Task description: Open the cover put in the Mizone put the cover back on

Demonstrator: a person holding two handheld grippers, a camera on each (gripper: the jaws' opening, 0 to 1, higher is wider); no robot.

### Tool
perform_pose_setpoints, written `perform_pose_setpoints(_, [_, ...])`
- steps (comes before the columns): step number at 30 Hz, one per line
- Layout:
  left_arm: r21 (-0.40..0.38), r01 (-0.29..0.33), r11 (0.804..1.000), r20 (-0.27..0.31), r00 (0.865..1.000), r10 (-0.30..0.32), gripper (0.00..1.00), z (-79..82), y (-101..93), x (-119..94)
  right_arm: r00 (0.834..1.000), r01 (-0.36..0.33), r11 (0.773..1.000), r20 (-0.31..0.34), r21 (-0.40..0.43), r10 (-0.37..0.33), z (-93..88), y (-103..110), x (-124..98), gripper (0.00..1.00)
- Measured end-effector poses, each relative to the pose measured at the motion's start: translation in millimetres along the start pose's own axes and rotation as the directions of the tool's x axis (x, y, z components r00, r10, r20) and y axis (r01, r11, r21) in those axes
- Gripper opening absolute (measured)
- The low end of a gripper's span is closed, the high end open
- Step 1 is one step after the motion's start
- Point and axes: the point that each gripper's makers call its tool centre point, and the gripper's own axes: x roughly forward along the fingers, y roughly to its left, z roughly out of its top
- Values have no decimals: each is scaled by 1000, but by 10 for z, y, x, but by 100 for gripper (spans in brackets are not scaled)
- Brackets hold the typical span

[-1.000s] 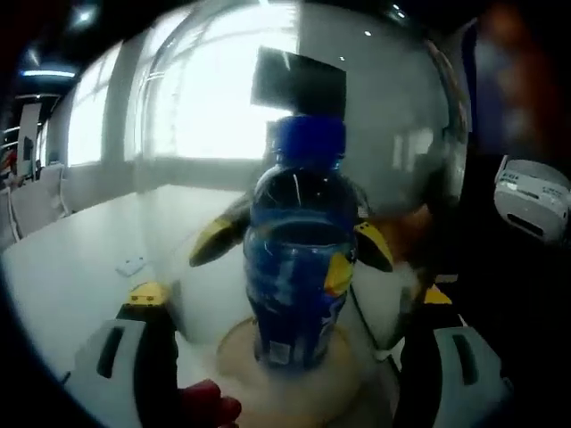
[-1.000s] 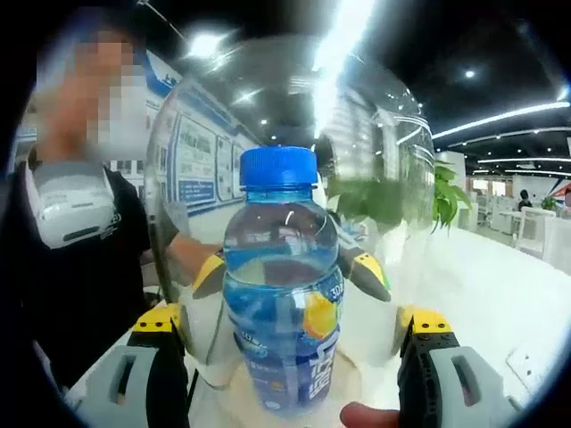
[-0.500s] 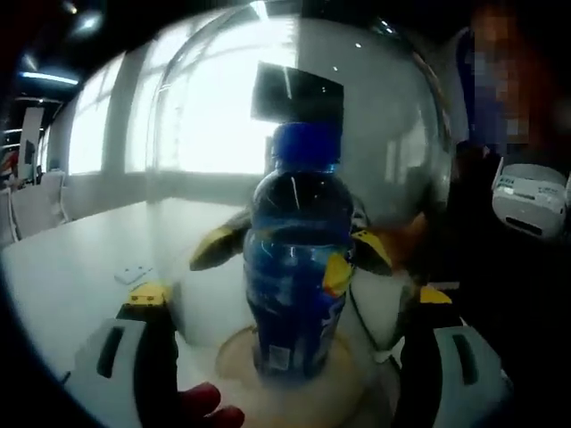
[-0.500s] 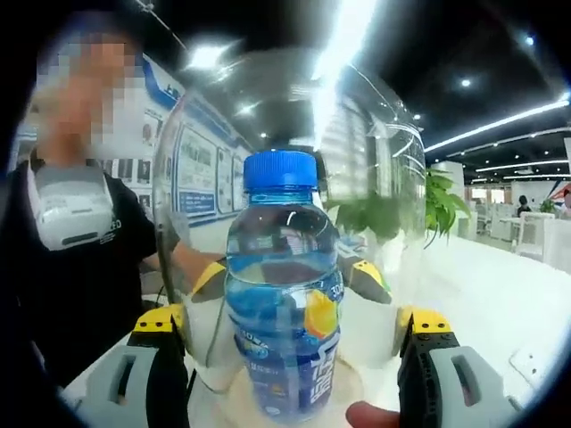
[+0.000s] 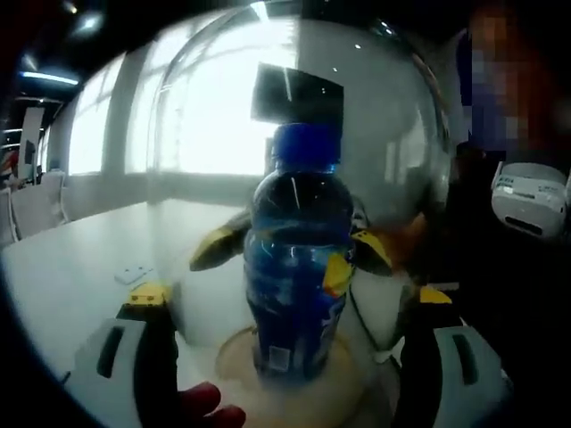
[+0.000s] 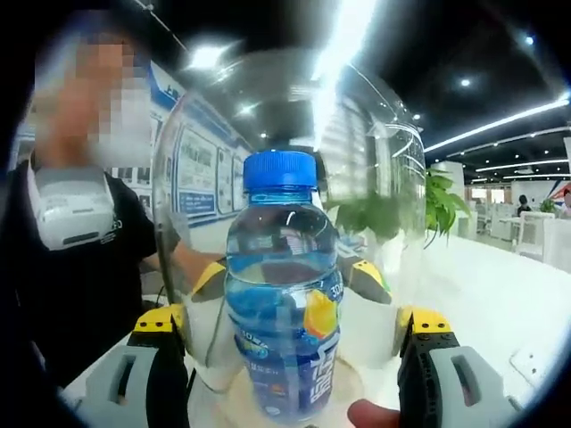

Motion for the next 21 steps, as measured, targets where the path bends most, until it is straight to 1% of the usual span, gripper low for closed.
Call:
perform_pose_setpoints(11, [1, 2, 1000, 10, 1000, -2, 87, 5, -8, 1, 1000, 1, 1000, 12, -2, -1, 5, 10, 7, 91])
perform_pose_setpoints(21, [0, -8, 1000, 6, 1000, 8, 87, 1, -13, -7, 1000, 12, 1000, 16, -1, -12, 4, 24, 9, 90])
